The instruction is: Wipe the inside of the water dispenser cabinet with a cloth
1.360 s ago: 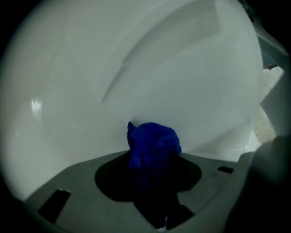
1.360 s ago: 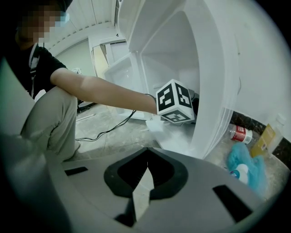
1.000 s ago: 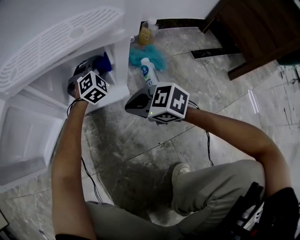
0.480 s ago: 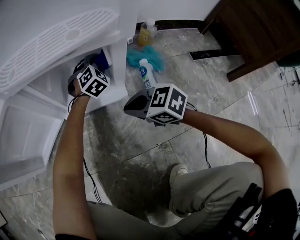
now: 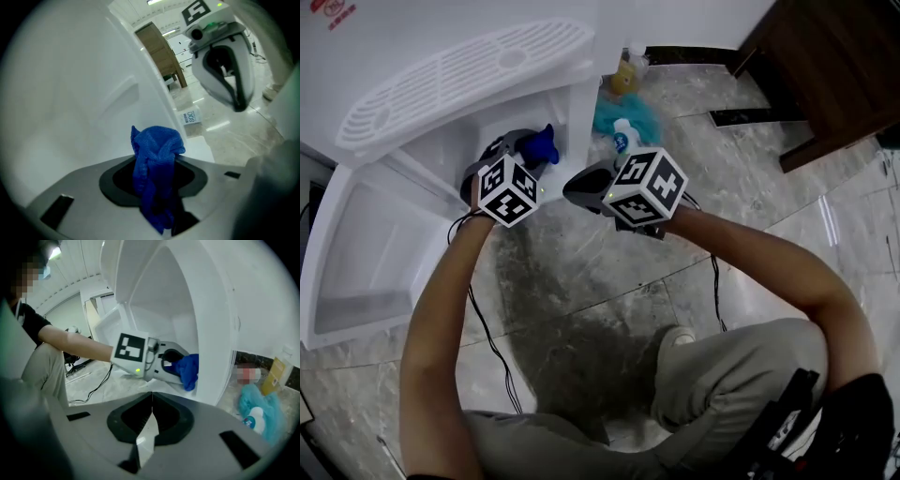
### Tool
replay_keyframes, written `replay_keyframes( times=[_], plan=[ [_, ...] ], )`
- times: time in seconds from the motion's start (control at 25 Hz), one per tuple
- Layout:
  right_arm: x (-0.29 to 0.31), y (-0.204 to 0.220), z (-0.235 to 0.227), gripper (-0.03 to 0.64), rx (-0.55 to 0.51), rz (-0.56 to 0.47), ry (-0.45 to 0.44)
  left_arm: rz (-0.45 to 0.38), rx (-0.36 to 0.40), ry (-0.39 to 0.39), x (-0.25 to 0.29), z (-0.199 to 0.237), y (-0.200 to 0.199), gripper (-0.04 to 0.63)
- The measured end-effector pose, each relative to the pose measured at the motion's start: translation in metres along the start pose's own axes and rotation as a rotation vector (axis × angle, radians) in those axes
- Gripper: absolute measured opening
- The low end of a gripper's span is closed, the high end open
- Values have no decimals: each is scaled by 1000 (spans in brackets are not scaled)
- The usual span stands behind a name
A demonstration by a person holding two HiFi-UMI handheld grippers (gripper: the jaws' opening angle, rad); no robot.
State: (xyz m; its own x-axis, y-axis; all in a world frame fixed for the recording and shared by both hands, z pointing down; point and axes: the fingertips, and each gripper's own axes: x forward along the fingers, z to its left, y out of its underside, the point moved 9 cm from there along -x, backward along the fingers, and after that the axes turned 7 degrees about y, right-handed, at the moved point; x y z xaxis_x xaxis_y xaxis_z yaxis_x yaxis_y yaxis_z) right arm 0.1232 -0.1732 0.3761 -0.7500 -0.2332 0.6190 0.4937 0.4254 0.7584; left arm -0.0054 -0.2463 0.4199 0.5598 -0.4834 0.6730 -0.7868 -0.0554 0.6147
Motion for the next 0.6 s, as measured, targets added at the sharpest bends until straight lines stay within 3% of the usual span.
replay_keyframes(
  times=[0.12, 0.36, 0.56, 0.6],
  plan=[
    [4, -7, -7, -2, 28, -7, 24, 7, 31, 9, -17, -14, 8, 169],
    [12, -24, -7, 0, 68, -28, 42, -15, 13, 49, -54, -30, 18, 169],
    [23, -35, 6, 3, 172, -62, -24, -54, -39, 56, -88, -42, 21, 169],
    [27, -38, 10, 41, 198, -68, -45, -59, -48, 54, -94, -45, 22, 169]
  ],
)
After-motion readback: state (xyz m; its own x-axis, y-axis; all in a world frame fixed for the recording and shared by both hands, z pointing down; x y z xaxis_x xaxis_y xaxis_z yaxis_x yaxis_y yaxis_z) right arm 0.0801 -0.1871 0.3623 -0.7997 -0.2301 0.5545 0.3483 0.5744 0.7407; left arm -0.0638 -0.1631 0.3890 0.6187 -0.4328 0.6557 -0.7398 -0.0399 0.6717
